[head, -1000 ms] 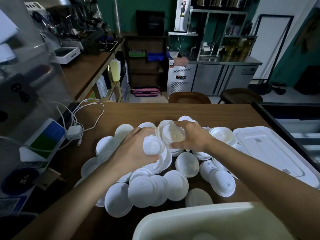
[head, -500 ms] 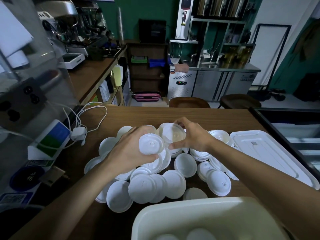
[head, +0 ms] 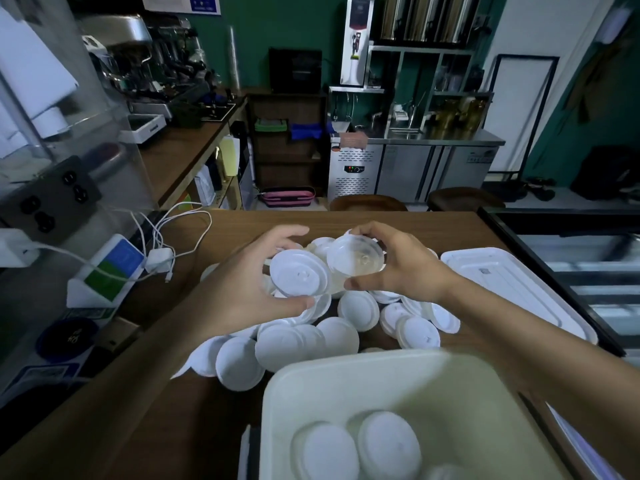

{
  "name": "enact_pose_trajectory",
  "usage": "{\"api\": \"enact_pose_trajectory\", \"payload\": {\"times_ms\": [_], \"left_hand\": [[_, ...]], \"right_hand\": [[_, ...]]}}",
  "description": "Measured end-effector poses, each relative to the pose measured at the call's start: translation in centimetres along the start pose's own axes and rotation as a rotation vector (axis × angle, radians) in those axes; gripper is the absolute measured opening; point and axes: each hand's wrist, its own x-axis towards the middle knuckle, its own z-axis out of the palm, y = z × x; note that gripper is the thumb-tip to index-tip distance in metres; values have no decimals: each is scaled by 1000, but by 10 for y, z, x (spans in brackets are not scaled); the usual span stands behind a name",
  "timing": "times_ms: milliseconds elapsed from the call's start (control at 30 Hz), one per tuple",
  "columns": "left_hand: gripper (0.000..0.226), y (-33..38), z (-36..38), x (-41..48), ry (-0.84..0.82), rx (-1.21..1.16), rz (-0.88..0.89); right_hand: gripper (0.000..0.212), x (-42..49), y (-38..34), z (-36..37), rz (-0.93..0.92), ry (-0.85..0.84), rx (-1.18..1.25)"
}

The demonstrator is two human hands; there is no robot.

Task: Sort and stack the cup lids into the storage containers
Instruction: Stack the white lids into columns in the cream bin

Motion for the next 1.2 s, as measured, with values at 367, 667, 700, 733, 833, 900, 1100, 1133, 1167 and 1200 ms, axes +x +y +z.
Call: {"api": "enact_pose_trajectory", "payload": {"times_ms": [367, 667, 700, 733, 833, 900, 1100, 1133, 1167, 1200], "left_hand": [[98, 68, 2, -51, -287, -139, 93], [79, 82, 31, -65, -582, 143, -21], [77, 84, 33, -67, -605, 184, -26], [75, 85, 35, -69, -625, 215, -20], [69, 86, 44, -72, -705, 304, 29], [64, 85, 53, -73, -758, 388, 44], [60, 80, 79, -70, -883, 662, 30], [61, 80, 82, -68, -886, 695, 33], [62, 80, 85, -68, -880, 719, 32], [62, 79, 87, -67, -876, 735, 24]], "right_hand": [[86, -122, -31, -19, 1, -4, 170], [82, -166, -19, -5, 13, -87, 15], [84, -171, -20, -5, 5, -103, -36], [85, -175, -20, -5, -9, -126, -89], [88, -181, -17, 2, -18, -231, -220], [93, -180, -16, 9, 35, -313, -333], [83, -166, -20, 32, 166, -502, -605], [79, -164, -19, 37, 159, -515, -625], [76, -162, -17, 41, 149, -523, -644], [75, -160, -16, 44, 143, -539, -667]]}}
